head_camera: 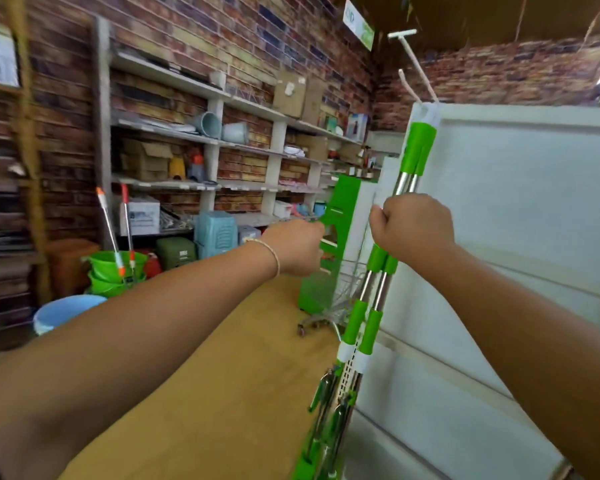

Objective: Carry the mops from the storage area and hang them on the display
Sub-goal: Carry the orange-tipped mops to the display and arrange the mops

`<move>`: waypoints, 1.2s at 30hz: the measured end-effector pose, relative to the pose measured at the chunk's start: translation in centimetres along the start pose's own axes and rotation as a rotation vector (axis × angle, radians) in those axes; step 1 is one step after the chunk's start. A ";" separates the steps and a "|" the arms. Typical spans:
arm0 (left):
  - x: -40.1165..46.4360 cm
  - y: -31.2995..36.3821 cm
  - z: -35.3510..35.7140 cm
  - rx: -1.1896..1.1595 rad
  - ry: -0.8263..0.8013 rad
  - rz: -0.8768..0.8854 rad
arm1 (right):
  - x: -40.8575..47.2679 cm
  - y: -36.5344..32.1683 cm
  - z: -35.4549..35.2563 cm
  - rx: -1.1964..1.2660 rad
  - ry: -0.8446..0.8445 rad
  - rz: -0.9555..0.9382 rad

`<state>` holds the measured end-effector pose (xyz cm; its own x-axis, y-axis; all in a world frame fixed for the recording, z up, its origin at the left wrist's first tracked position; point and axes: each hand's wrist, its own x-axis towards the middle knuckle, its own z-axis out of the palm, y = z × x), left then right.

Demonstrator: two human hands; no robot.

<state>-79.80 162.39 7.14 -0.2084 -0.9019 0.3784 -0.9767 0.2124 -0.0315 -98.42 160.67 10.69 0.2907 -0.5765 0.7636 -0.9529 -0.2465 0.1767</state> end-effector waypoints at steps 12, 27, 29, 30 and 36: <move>-10.3 -20.1 -1.4 0.115 -0.092 -0.309 | 3.6 -19.2 5.6 0.188 -0.112 -0.091; -16.2 -35.9 2.0 0.129 -0.161 -0.585 | 8.2 -37.3 12.5 0.379 -0.168 -0.376; -15.7 -38.1 3.0 0.138 -0.182 -0.616 | 9.2 -38.9 14.5 0.410 -0.166 -0.393; -15.3 -39.2 3.5 0.146 -0.193 -0.626 | 9.8 -39.7 15.6 0.422 -0.172 -0.397; -10.3 -45.6 6.4 0.144 -0.207 -0.662 | 14.4 -43.1 23.0 0.463 -0.206 -0.420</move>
<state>-33.47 159.61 -1.29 0.4397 -0.8805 0.1773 -0.8959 -0.4440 0.0170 -51.15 145.03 -0.20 0.6845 -0.4841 0.5451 -0.6323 -0.7663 0.1135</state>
